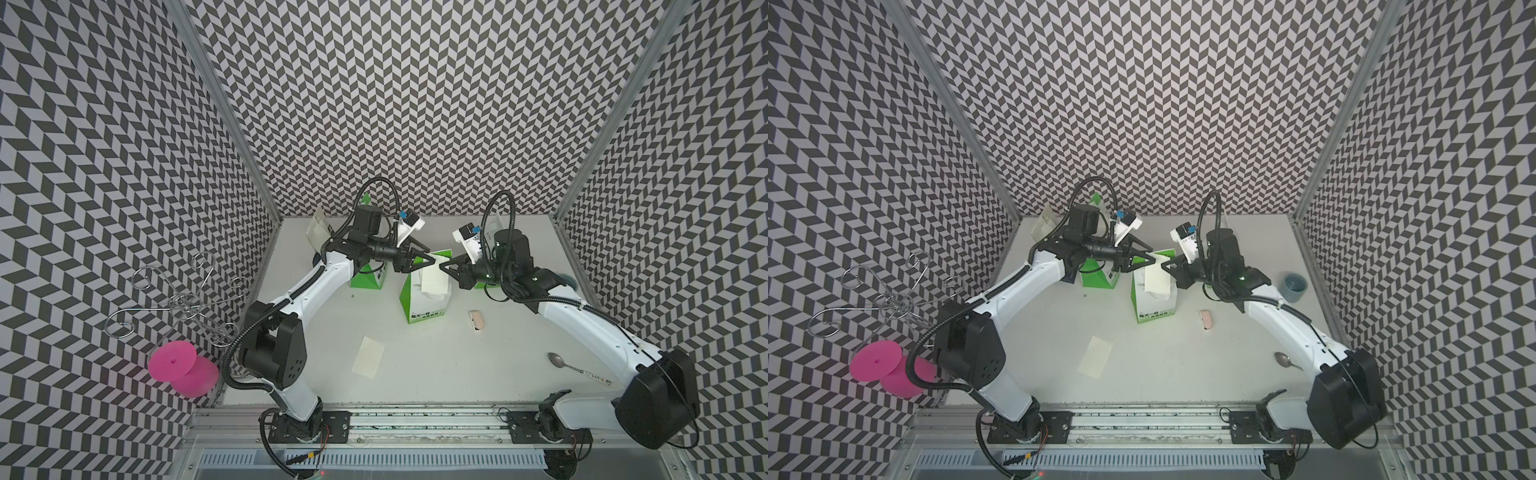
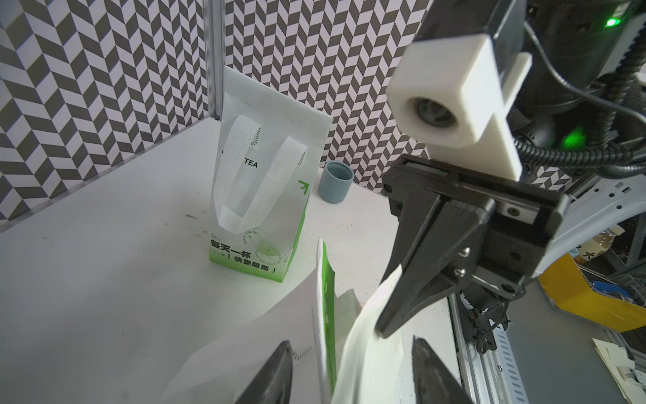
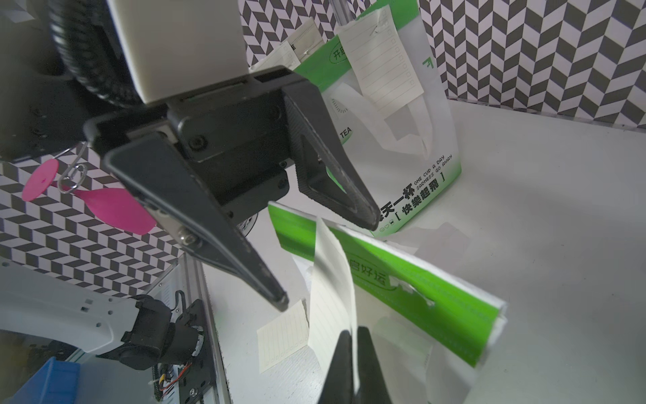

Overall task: Staple the receipts to the bags
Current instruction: Hold the receipt from the takeout bag.

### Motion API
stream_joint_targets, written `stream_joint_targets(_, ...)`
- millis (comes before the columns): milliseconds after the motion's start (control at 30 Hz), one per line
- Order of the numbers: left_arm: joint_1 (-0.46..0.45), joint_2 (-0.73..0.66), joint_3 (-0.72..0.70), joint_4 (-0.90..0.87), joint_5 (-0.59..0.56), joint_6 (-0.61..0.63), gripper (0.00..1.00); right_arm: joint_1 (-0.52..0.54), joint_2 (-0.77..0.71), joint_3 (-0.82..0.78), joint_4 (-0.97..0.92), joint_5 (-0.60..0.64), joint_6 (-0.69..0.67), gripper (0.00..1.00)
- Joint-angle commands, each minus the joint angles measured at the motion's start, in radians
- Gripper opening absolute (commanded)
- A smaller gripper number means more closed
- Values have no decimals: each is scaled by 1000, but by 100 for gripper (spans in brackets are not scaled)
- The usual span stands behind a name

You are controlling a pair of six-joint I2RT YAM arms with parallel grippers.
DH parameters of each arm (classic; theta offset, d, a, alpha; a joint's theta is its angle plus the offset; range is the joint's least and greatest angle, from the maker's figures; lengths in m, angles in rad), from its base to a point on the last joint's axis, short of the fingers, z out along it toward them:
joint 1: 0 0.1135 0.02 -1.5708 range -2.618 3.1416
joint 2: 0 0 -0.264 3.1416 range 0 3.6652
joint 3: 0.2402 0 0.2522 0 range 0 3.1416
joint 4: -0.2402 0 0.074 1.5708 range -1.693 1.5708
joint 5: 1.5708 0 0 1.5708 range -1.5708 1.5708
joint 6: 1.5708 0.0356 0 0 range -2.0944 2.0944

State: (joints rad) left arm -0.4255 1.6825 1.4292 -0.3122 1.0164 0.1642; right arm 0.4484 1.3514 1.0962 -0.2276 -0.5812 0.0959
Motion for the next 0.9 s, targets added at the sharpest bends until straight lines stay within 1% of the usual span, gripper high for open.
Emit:
stream_joint_targets(0,-8,-26,37,-18,-15,29,54,-2,13,39,0,27,-33,0)
stream_joint_targets(67,-13,-22,44,-29,-22,36,51,-3,18,45,-8,31,-41,0)
stream_joint_targets(267,-19,-15,54,-43,-44,44,49,-1,22,55,-21,43,-55,0)
stream_joint_targets(367,-21,-10,60,-52,-59,49,48,0,22,57,-25,50,-61,0)
stream_joint_targets(467,-21,-8,63,-56,-71,49,51,7,27,60,-29,56,-66,0)
stream_joint_targets(567,-21,-4,67,-64,-81,51,51,13,30,62,-32,67,-71,0)
stream_joint_targets(733,-21,9,83,-88,-87,58,48,24,33,75,-42,88,-82,0)
stream_joint_targets(867,-22,23,96,-101,-93,54,48,40,36,86,-55,113,-96,0)
